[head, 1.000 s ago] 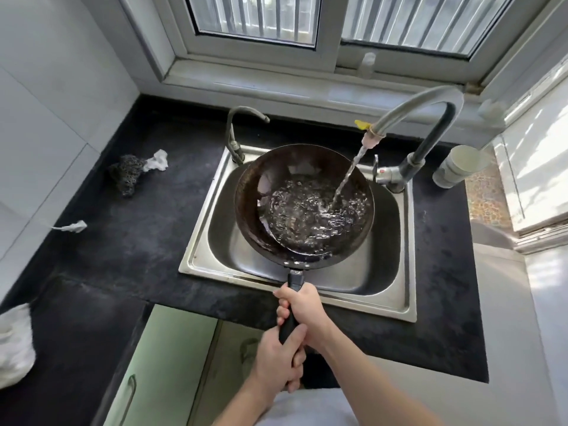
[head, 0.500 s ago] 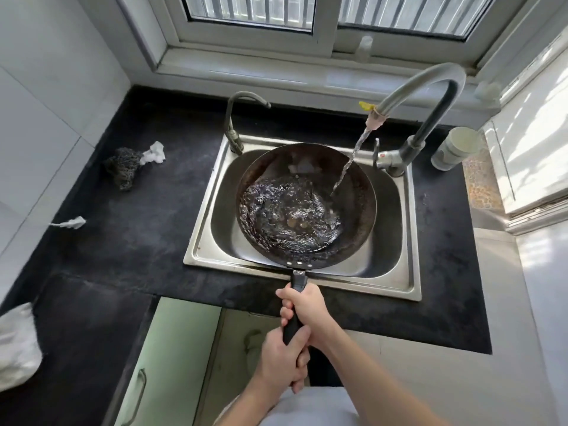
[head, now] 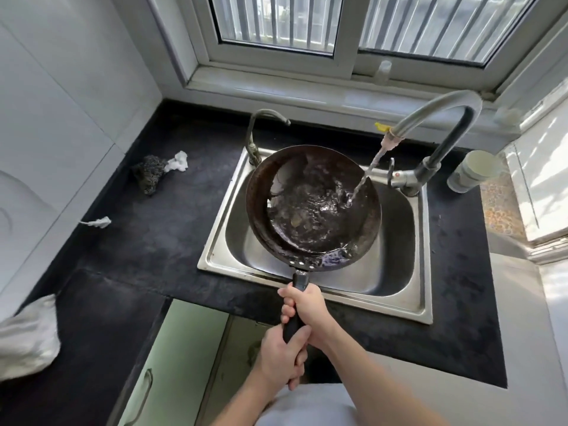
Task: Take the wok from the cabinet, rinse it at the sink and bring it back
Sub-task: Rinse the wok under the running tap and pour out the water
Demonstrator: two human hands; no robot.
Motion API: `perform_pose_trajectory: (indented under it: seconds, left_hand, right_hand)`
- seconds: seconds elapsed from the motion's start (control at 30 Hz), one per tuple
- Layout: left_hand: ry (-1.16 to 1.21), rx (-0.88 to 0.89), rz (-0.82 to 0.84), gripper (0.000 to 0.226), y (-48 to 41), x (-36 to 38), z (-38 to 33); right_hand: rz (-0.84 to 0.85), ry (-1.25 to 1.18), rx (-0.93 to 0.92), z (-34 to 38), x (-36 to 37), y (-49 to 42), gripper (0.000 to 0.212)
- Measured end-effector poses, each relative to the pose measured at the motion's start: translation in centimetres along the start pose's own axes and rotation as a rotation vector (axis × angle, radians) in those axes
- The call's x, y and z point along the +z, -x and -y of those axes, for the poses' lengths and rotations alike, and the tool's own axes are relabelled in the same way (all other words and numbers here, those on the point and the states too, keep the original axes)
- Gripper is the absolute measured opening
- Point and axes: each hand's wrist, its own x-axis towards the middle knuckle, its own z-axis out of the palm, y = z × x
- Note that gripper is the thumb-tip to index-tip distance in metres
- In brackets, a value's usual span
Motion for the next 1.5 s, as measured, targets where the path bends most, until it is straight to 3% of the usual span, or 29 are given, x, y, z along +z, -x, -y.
perform_pose_trajectory:
  seconds: [0.53, 1.37, 1.5]
  left_hand:
    - [0.015, -0.079, 0.064, 0.034, 0.3, 1.7, 1.3]
    - [-0.129, -0.035, -0.107, 0.026, 1.5, 0.7, 2.6]
    - [-0.177, 0.026, -0.189, 0.028, 1.3, 1.0, 2.9]
  right_hand:
    - [-0.127, -0.071, 0.001, -1.1, -2.0, 1.5, 0.038]
    - [0.029, 0.016, 0.087, -2.2, -1.1, 1.3, 0.033]
    - [0.075, -0.056, 0.088, -2.2, -1.4, 0.9, 0.034]
